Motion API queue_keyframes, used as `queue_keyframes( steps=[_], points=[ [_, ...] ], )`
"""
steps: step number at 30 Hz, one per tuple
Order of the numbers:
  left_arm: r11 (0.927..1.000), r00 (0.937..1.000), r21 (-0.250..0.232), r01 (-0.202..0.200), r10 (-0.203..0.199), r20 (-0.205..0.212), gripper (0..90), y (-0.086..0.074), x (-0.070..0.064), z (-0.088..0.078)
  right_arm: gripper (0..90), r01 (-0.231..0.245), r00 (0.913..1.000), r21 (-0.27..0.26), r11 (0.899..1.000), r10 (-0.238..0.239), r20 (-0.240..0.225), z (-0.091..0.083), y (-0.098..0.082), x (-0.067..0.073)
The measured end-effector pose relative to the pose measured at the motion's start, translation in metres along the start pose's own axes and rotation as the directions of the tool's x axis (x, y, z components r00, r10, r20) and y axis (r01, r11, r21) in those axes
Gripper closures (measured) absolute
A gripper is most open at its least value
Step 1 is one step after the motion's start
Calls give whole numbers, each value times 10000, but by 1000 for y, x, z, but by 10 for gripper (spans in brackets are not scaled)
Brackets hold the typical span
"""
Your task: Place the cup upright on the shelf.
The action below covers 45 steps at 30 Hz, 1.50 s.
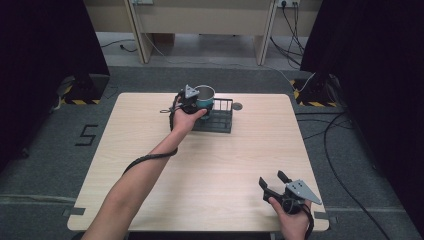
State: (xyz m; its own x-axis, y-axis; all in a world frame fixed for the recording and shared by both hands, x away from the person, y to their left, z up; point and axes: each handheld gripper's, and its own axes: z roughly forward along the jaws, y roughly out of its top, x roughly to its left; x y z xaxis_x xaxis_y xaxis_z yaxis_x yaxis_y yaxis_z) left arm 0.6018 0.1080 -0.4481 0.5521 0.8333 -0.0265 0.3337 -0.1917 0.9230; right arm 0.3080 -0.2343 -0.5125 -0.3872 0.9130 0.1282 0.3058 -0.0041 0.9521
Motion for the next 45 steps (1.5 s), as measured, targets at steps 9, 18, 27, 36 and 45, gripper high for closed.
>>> queue_keyframes(
  steps=[9, 18, 27, 36, 45],
  points=[
    [9997, 9999, 251, -2, -2, 168, 157, 1, -1, 0, 228, -50, 10000, 1, 10000, 50, -27, 0, 0, 0],
    [9994, 9997, 291, 160, -166, 196, 144, 2, -1, -5, 227, -65, 10000, 45, 10000, 65, -61, 0, 0, 1],
    [9997, 9996, 216, 132, -137, 247, 143, 2, 1, -12, 226, -29, 10000, 67, 10000, 30, -74, 1, 0, 2],
    [9999, 9997, 99, 38, -41, 245, 144, 0, 0, -22, 225, -1, 10000, 78, 10000, 2, -56, 1, 0, 2],
    [10000, 9995, -3, -60, 60, 322, 144, -3, -2, -34, 225, 18, 10000, 90, 10000, -17, -63, 1, 0, 3]
  ],
)
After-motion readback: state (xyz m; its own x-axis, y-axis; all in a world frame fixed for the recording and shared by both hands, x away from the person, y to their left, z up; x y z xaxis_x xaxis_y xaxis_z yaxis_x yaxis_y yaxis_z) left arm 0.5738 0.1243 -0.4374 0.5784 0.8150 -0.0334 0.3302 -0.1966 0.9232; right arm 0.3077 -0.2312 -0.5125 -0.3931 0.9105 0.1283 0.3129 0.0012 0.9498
